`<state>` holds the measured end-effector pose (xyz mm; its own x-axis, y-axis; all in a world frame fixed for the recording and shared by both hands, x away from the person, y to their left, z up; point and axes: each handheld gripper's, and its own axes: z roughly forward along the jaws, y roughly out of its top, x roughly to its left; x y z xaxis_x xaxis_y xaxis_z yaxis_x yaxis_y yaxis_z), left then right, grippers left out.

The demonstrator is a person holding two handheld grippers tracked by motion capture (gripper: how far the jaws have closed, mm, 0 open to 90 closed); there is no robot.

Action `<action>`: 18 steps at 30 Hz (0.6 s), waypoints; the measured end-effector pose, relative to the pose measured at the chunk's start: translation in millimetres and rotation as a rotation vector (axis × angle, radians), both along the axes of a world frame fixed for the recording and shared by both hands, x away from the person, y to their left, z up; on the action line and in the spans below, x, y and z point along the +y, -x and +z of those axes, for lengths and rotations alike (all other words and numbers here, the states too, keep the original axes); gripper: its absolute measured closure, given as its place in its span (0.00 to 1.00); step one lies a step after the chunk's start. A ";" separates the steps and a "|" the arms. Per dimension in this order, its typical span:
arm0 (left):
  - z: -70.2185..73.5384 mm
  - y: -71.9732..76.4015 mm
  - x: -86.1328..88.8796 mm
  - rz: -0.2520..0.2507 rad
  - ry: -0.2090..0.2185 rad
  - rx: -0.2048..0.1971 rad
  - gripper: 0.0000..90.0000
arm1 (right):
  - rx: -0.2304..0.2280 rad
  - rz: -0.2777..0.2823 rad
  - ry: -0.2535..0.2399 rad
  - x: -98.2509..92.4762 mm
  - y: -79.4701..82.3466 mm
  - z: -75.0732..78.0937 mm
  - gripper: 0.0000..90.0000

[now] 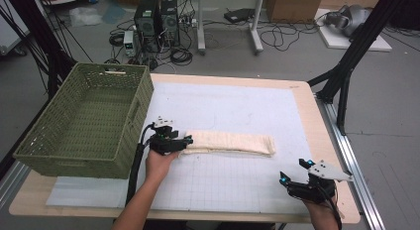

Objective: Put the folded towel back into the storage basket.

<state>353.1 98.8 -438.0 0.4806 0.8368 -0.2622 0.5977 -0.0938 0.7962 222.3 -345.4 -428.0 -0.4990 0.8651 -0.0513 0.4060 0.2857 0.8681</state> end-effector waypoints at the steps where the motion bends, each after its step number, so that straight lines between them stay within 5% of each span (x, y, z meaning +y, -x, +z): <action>1: 0.0 -0.7 -2.4 -0.006 -0.018 -0.001 0.43 | 0.005 0.001 0.008 0.5 -0.1 0.3 0.18; 5: -6.4 -3.5 -9.6 -0.045 -0.083 0.020 0.52 | 0.001 -0.001 -0.002 -0.8 0.2 0.0 0.18; 6: -9.8 -2.4 -12.6 -0.072 -0.128 0.014 0.56 | 0.001 -0.002 0.003 -1.1 0.1 0.3 0.18; 12: -7.8 5.2 -19.6 -0.150 -0.173 -0.035 0.88 | 0.005 -0.014 -0.007 -2.9 0.7 0.0 0.18; 14: -6.8 8.8 -23.6 -0.159 -0.203 -0.064 0.92 | 0.000 -0.013 0.000 -3.0 0.2 0.3 0.18; 18: -6.4 9.8 -21.4 -0.165 -0.191 -0.060 0.93 | -0.001 -0.023 -0.003 -3.6 0.2 -0.1 0.18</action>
<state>343.3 77.3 -444.4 0.6245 0.7776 -0.0736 0.5141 -0.3383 0.7882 222.1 -349.0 -428.1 -0.4793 0.8763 -0.0497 0.4114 0.2743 0.8692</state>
